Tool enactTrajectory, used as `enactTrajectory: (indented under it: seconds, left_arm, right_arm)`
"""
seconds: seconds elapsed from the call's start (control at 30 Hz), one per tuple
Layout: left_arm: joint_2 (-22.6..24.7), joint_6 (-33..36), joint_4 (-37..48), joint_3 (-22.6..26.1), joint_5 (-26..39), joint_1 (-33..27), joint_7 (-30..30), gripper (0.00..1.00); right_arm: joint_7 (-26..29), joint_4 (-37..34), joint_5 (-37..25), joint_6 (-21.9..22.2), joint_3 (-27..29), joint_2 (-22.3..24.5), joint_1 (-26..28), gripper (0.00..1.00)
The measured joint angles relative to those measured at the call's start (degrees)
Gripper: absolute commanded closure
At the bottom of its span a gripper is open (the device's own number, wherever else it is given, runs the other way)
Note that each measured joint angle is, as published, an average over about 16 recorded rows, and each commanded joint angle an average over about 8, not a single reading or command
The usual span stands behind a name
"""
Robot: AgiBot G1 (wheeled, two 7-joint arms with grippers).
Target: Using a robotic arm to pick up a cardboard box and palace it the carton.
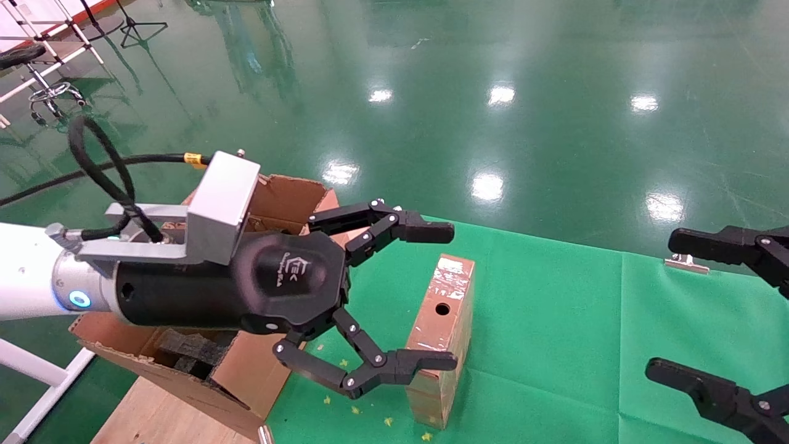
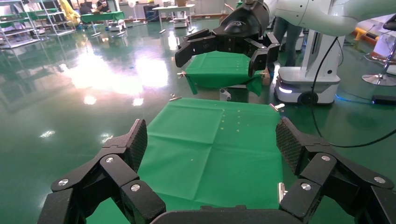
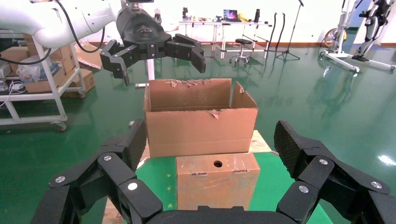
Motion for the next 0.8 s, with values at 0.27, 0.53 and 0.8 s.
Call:
enactTrajectory:
  seconds: [0.27,0.53,0.8]
  left_arm:
    - [0.0,0.01,-0.01,-0.01,-0.01,0.01,0.0,0.0]
    - [-0.64,-0.47,-0.8,0.68,2.32,-0.88,-0.65,0.0]
    - [-1.25,-1.69,-2.28,2.98,8.76,-4.48,-3.28,0.0]
  right_arm:
    - [0.0,0.0,0.0,0.0,0.0,0.0,0.0,0.0]
    - [0.0,0.0,0.0,0.0,0.0,0.0,0.0,0.61]
    - [0.0,-0.01,0.0,0.0,0.0,0.0,0.0,1.0]
